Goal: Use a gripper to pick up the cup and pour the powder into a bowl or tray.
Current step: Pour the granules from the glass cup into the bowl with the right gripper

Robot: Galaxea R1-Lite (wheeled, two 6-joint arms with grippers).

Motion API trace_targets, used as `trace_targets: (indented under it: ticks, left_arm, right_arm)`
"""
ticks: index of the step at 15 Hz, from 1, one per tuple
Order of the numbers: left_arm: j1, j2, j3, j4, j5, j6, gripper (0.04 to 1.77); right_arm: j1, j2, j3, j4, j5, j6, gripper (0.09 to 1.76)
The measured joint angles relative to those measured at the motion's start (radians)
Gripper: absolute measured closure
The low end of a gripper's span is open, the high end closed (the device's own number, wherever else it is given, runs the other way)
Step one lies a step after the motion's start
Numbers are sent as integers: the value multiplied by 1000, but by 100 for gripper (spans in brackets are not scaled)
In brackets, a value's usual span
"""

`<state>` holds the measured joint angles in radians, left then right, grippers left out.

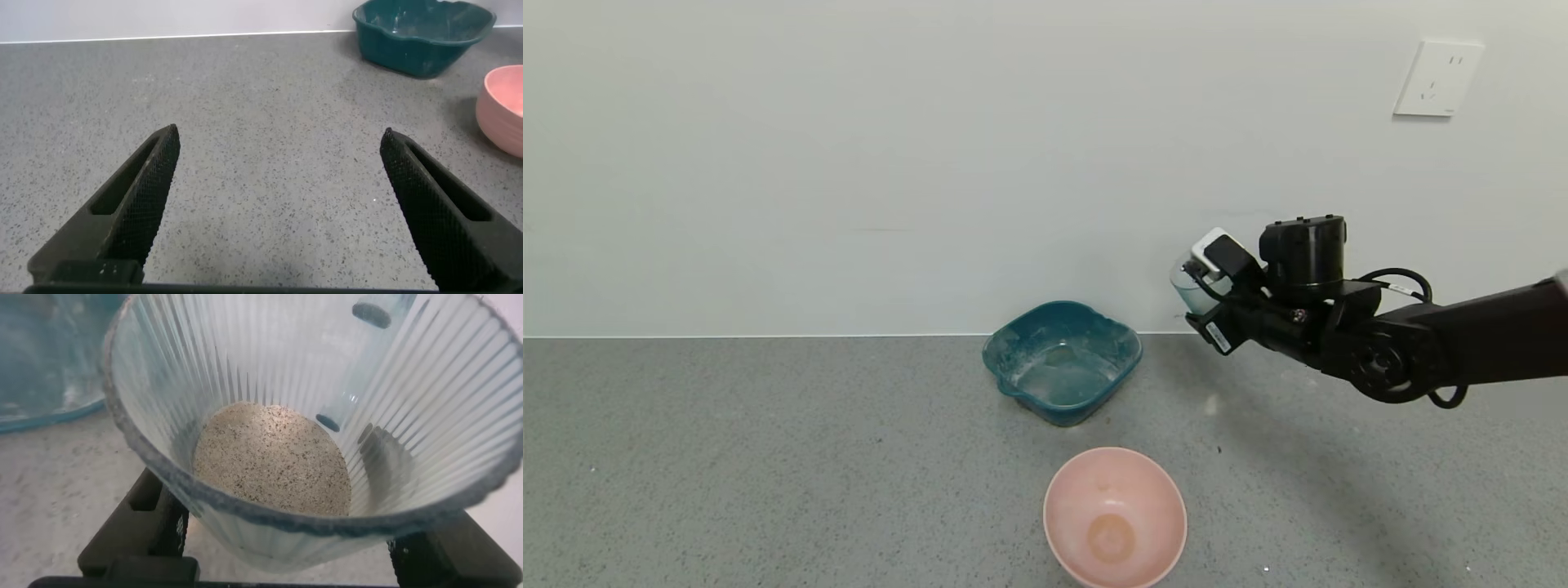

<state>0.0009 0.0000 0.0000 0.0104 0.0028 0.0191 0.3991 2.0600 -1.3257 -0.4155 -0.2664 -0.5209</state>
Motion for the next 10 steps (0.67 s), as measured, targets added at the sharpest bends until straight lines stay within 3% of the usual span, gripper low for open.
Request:
trace_targets:
  ticks: [10]
  left_arm:
    - [0,0,0,0,0,0,5]
  right_arm:
    - [51,209,-225,9,-155,-207,50]
